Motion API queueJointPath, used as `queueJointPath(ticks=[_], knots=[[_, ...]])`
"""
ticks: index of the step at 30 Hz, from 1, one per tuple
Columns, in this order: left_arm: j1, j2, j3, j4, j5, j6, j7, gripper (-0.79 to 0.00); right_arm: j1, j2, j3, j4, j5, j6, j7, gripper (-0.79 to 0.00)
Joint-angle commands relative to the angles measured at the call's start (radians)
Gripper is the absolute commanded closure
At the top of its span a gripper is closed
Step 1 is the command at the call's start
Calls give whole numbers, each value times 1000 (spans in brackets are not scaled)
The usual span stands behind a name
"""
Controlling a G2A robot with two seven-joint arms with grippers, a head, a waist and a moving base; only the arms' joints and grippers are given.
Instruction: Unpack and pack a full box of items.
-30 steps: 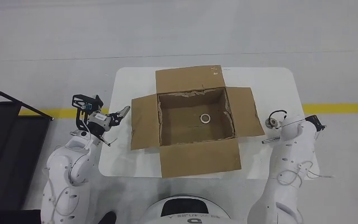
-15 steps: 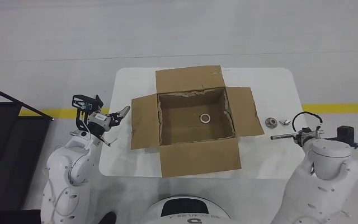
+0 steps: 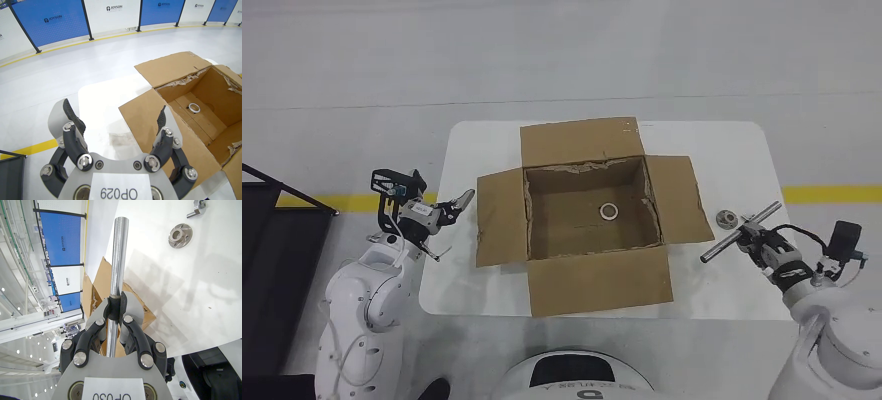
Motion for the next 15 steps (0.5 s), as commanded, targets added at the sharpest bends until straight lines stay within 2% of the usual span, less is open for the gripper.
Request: queueJointPath(ticks=[1,6,8,10,12,15], knots=[[0,0,0,0,0,0,0,-785,1,0,1,1,0,1,0,0],[0,0,0,0,0,0,0,-785,1,0,1,1,0,1,0,0],[0,0,0,0,0,0,0,-785,12,-1,17,29,79,33,-27,0],[0,0,0,0,0,0,0,-785,5,2,2,7,119,-13,-4,0],[0,0,0,0,0,0,0,-785,-2,7,-66,-27,60,-35,-21,0],[0,0,0,0,0,0,0,-785,33,14,-227,-27,-41,-68,-37,0]])
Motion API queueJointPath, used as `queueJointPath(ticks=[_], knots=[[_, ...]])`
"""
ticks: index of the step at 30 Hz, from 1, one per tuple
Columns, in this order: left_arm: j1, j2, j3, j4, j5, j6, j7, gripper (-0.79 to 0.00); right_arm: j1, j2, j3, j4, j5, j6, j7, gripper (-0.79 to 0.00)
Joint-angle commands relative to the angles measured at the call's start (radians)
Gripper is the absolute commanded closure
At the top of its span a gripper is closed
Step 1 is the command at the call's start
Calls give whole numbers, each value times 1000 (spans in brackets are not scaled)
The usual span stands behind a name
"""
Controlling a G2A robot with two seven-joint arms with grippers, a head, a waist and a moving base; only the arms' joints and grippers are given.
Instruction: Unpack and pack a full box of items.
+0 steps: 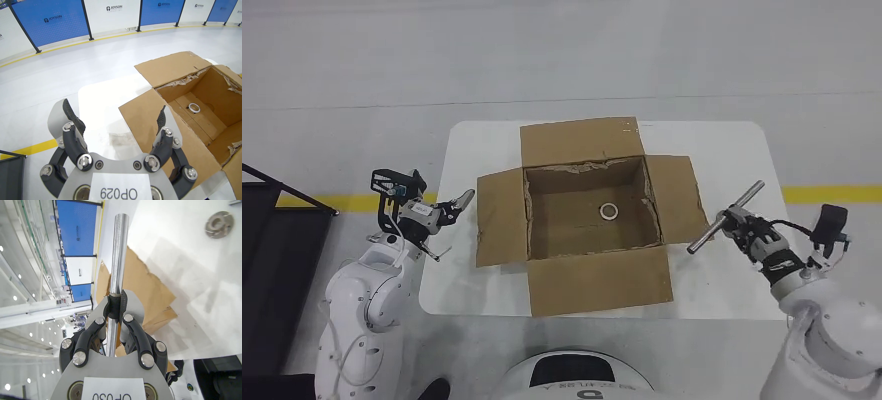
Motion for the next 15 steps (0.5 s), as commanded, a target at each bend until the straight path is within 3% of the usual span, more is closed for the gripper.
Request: queueJointPath(ticks=[1,5,9,15], knots=[[0,0,0,0,0,0,0,-785,26,5,-126,3,-99,-10,-3,0],[0,0,0,0,0,0,0,-785,70,13,-357,3,-290,5,-14,0],[0,0,0,0,0,0,0,-785,102,18,-554,8,-481,84,-29,0],[0,0,0,0,0,0,0,-785,183,20,-722,139,-639,176,-58,0]])
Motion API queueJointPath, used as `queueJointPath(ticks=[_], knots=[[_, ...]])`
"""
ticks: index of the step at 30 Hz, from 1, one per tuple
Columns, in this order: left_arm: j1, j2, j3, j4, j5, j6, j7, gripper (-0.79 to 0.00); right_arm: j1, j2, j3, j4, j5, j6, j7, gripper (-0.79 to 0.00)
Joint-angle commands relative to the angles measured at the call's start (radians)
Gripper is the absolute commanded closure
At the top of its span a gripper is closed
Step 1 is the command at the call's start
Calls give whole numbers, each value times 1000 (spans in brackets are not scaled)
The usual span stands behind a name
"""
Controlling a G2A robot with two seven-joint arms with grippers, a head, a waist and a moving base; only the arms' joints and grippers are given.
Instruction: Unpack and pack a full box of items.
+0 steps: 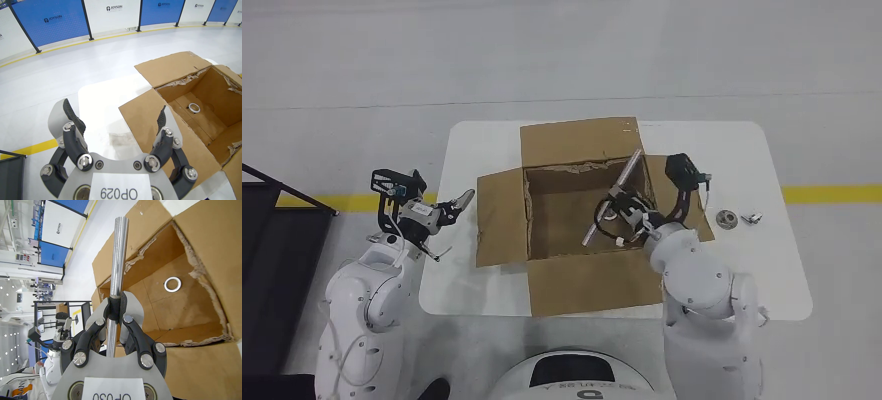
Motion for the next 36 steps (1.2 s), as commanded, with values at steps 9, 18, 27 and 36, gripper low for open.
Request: queueJointPath(ticks=[9,18,27,36], knots=[[0,0,0,0,0,0,0,-785,166,-4,-98,342,-150,161,12,0],[0,0,0,0,0,0,0,-785,274,-11,-136,549,-179,231,32,0],[0,0,0,0,0,0,0,-785,416,-39,-263,798,-222,299,-21,0],[0,0,0,0,0,0,0,-785,533,-62,-292,1016,-193,331,-18,0]])
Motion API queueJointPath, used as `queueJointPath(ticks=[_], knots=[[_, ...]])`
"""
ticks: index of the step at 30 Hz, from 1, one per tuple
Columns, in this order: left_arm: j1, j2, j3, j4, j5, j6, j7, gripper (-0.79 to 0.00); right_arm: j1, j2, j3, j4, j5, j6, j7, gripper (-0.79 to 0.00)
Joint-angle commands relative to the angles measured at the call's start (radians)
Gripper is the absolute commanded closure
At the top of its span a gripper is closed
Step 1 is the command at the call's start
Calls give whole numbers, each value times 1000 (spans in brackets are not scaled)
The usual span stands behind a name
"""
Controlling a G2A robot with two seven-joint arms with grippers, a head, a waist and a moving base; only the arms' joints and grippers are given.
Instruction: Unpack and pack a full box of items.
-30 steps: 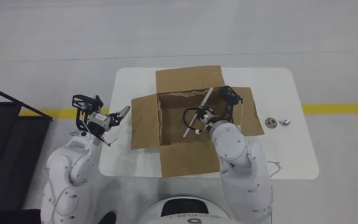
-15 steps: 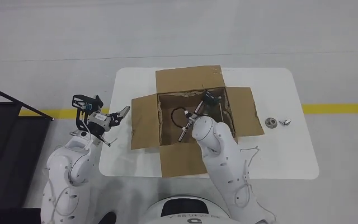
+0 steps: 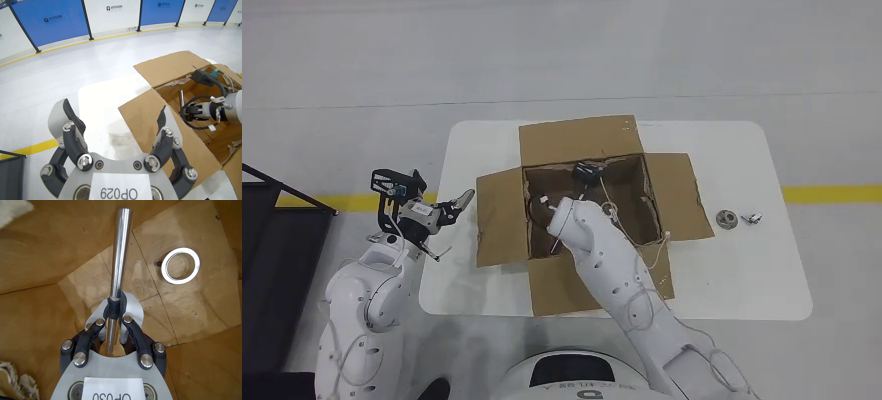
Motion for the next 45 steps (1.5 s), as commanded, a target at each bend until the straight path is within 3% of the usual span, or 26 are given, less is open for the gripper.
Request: queueJointPath(ticks=[1,6,14,18,24,28,35,36,37,45], knots=[[0,0,0,0,0,0,0,-785,10,-3,-3,25,6,2,-6,-3],[0,0,0,0,0,0,0,-785,20,-6,9,45,16,11,-19,-265],[0,0,0,0,0,0,0,-785,-18,7,56,-31,5,3,-2,-326],[0,0,0,0,0,0,0,-785,-110,26,97,-241,-6,-46,47,-314],[0,0,0,0,0,0,0,-785,-369,69,243,-811,38,-216,217,-299],[0,0,0,0,0,0,0,-785,-542,84,382,-1094,142,-272,205,-296],[0,0,0,0,0,0,0,-785,-664,81,668,-1111,540,-318,3,-360],[0,0,0,0,0,0,0,-785,-675,80,708,-1111,593,-298,0,-391],[0,0,0,0,0,0,0,-785,-681,81,736,-1110,632,-286,7,-779],[0,0,0,0,0,0,0,-785,-681,81,736,-1110,632,-286,7,-785]])
